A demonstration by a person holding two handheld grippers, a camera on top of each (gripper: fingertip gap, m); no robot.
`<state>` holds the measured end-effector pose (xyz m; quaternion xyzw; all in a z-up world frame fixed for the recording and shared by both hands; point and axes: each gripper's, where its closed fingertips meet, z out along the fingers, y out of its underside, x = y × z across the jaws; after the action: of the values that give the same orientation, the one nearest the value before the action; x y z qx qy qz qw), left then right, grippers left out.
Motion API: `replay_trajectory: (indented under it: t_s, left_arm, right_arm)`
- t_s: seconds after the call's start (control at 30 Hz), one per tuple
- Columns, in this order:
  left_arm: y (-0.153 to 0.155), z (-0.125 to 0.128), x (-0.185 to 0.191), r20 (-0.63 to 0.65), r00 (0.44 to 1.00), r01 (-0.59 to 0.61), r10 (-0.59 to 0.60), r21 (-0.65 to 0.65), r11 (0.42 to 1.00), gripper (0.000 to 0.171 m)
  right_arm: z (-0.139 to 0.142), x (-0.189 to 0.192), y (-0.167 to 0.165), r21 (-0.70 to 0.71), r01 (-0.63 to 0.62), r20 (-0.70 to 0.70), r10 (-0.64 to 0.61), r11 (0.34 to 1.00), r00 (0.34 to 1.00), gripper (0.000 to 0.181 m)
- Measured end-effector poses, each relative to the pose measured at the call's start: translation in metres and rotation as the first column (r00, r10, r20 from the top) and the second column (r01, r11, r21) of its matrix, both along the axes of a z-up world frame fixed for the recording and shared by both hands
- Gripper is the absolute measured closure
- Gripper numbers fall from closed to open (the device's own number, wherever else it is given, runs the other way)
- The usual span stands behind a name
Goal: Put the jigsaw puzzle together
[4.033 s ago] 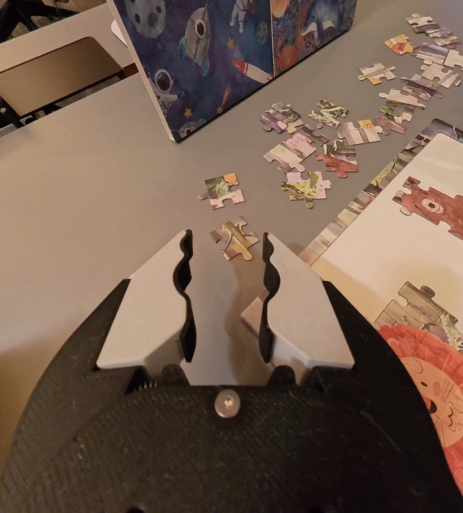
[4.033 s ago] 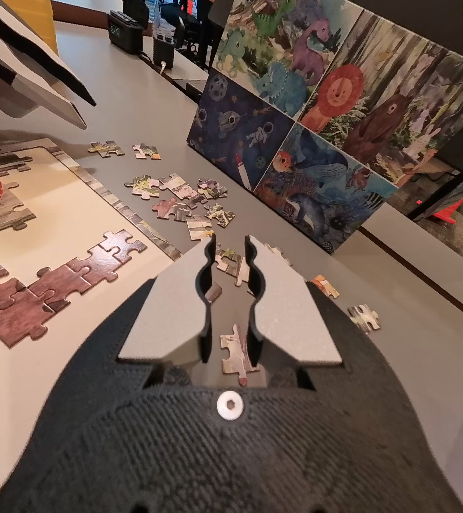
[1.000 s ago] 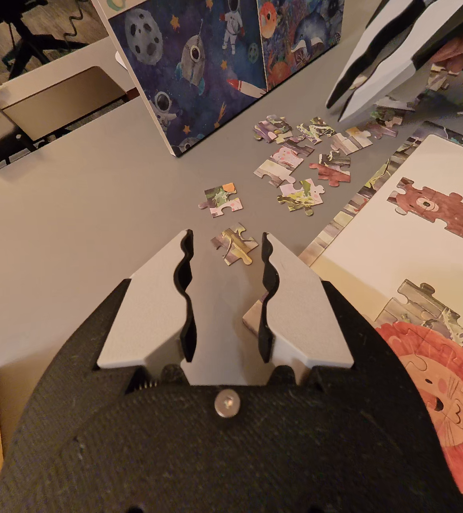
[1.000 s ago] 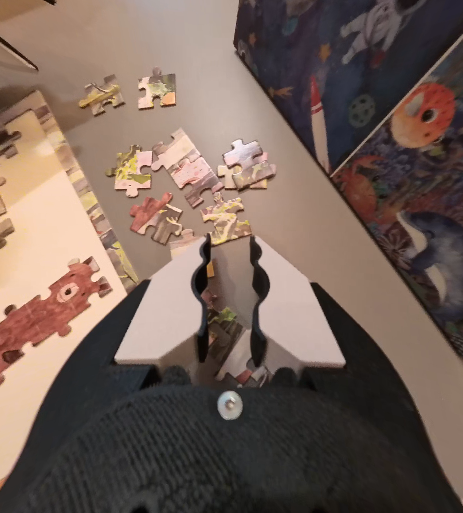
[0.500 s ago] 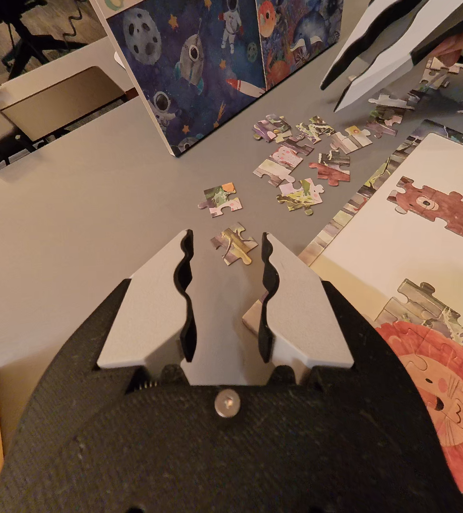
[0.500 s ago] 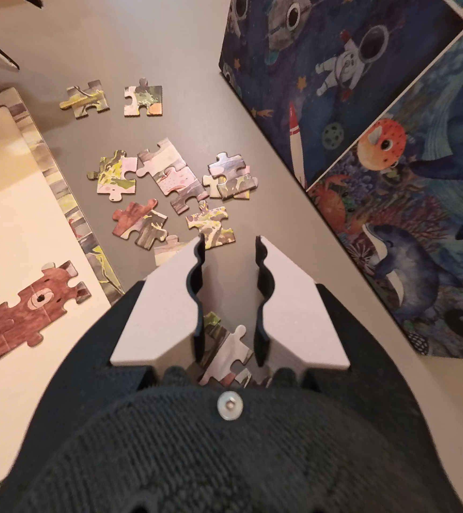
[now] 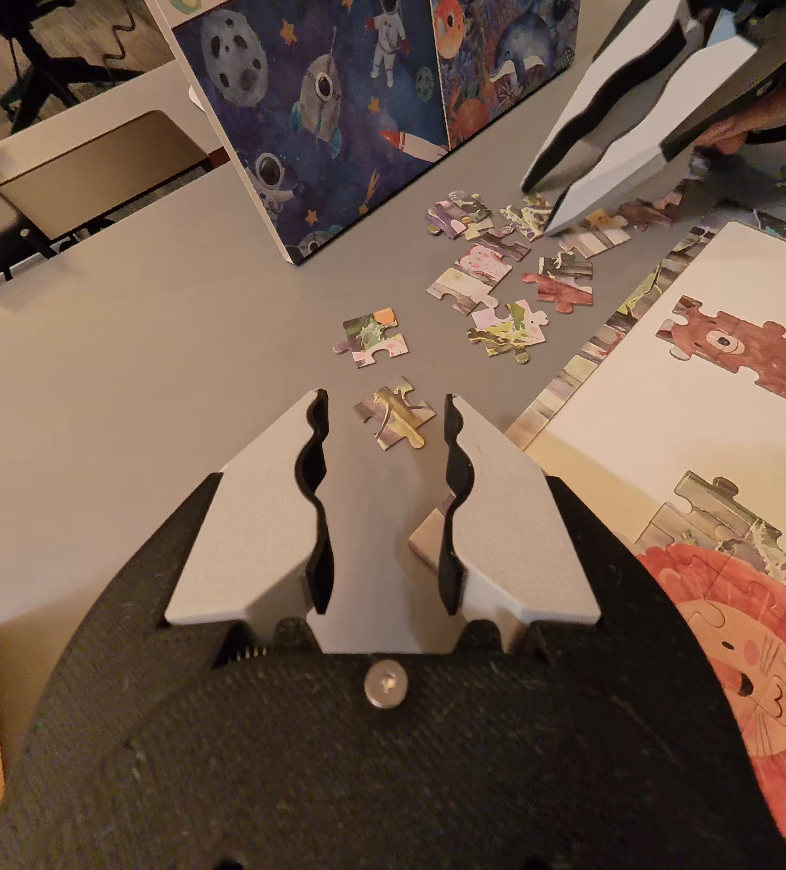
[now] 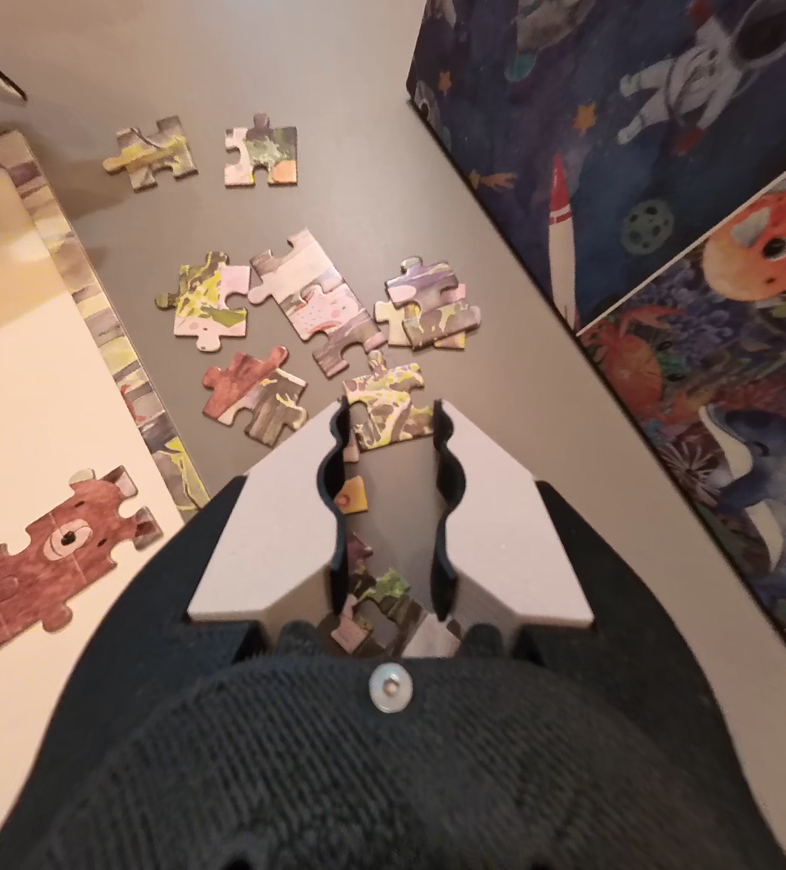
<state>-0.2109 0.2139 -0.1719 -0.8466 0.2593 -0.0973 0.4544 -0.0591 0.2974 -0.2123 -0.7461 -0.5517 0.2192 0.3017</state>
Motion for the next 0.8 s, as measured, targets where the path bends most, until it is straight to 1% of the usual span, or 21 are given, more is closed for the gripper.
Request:
replay_trajectory:
  t_s: [0.2, 0.23, 0.5, 0.6, 0.63, 0.73, 0.77, 0.8]
  left_arm:
    - [0.0, 0.0, 0.0, 0.001, 1.0, -0.001, 0.001, 0.0, 1.0, 0.123]
    - [0.0, 0.0, 0.0, 0.0, 1.0, -0.001, 0.001, 0.001, 1.0, 0.123]
    - [0.0, 0.001, -0.001, 0.001, 1.0, -0.002, 0.002, 0.003, 1.0, 0.123]
    - [0.0, 0.001, -0.001, 0.001, 1.0, -0.002, 0.002, 0.004, 1.0, 0.123]
    - [0.0, 0.001, -0.001, 0.001, 1.0, -0.002, 0.002, 0.003, 1.0, 0.123]
    - [0.0, 0.0, -0.001, 0.0, 1.0, -0.002, 0.002, 0.003, 1.0, 0.123]
    - [0.0, 0.0, 0.0, 0.0, 1.0, -0.002, 0.002, 0.002, 1.0, 0.123]
    - [0.0, 0.0, 0.0, -0.001, 1.0, -0.001, 0.001, 0.002, 1.0, 0.123]
  right_arm:
    - [-0.001, -0.002, -0.003, 0.0, -0.007, -0.004, 0.007, 1.0, 1.0, 0.15]
    - [0.0, -0.002, -0.004, -0.003, -0.011, -0.004, 0.011, 1.0, 1.0, 0.157]
    - [0.0, -0.003, -0.006, 0.014, -0.018, 0.01, 0.017, 1.0, 1.0, 0.158]
    - [0.004, -0.003, -0.006, 0.031, -0.029, 0.004, 0.029, 0.999, 1.0, 0.181]
    - [0.006, -0.003, -0.006, 0.036, -0.029, 0.0, 0.029, 0.999, 1.0, 0.178]
    - [0.009, -0.001, -0.004, 0.041, -0.024, 0.001, 0.024, 0.999, 1.0, 0.177]
    - [0.01, -0.001, -0.003, 0.046, -0.019, -0.007, 0.019, 0.999, 1.0, 0.175]
    - [0.011, -0.002, -0.002, 0.047, -0.014, -0.019, 0.015, 0.999, 1.0, 0.169]
